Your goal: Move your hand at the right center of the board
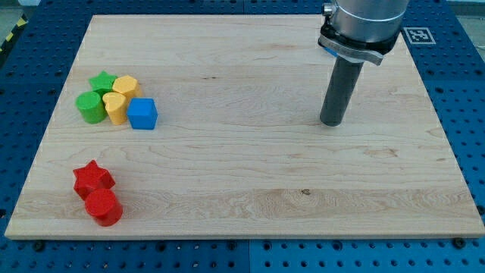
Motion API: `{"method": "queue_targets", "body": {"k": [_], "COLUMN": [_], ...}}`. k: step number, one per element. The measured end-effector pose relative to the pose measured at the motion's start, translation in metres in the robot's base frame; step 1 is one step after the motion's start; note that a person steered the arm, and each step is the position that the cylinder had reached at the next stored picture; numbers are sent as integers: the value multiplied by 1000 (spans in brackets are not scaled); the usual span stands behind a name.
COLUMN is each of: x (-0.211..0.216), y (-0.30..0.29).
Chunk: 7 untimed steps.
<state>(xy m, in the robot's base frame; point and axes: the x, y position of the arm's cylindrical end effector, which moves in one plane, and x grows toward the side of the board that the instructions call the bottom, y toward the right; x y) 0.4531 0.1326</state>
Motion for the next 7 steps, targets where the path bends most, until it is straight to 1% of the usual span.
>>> {"method": "queue_targets", "body": {"k": [3,5,7], "x": [0,0,0], "y": [21,49,58]}}
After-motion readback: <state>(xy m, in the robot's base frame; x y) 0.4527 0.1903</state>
